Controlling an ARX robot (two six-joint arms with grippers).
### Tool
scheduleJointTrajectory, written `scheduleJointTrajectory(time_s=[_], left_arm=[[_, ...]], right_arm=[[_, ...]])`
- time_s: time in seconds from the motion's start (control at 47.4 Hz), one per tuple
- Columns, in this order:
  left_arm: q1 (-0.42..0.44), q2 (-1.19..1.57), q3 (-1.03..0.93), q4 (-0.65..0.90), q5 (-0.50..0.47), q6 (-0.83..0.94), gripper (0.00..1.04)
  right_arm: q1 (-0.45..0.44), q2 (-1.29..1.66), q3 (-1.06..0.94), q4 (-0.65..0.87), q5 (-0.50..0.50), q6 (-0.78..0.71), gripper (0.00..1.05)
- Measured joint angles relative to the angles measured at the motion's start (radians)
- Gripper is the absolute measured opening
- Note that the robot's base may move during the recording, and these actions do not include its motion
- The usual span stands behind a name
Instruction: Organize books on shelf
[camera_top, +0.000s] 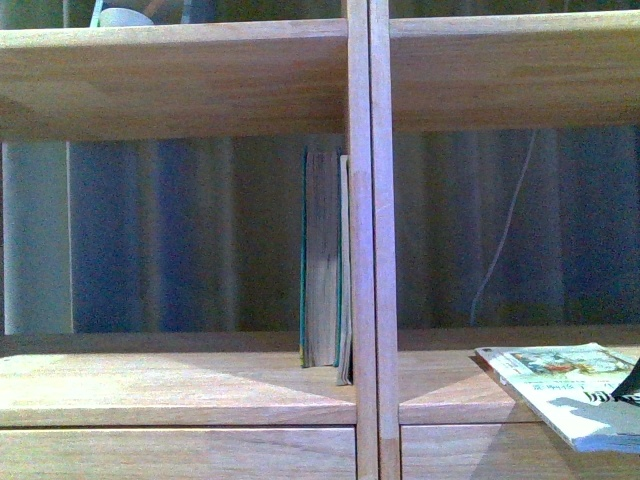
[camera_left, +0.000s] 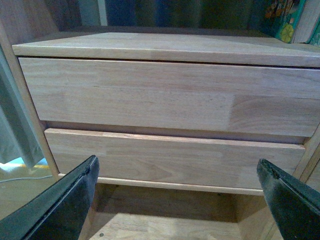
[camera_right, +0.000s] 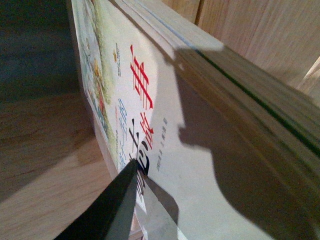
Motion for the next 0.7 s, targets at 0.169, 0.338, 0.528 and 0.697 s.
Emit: scheduleJointTrajectory(time_s=[0.169,0.338,0.528,0.697], left_arm=[[0.000,0.000,0.000,0.000,0.000,0.000,0.97],[0.000,0.000,0.000,0.000,0.000,0.000,0.97],[0.000,0.000,0.000,0.000,0.000,0.000,0.97],[0.000,0.000,0.000,0.000,0.000,0.000,0.97]], right_arm=[[-0.001,-0.007,0.000,0.011,0.003,-0.005,0.28],[-0.001,-0.037,-0.003,0.026,0.010,-0.034,0.08],[-0.006,-0.076,-0.029,0.037,0.014,-0.084,0.07],[-0.027,-0.183,-0.060,0.061,-0.025,-0.191,0.07]])
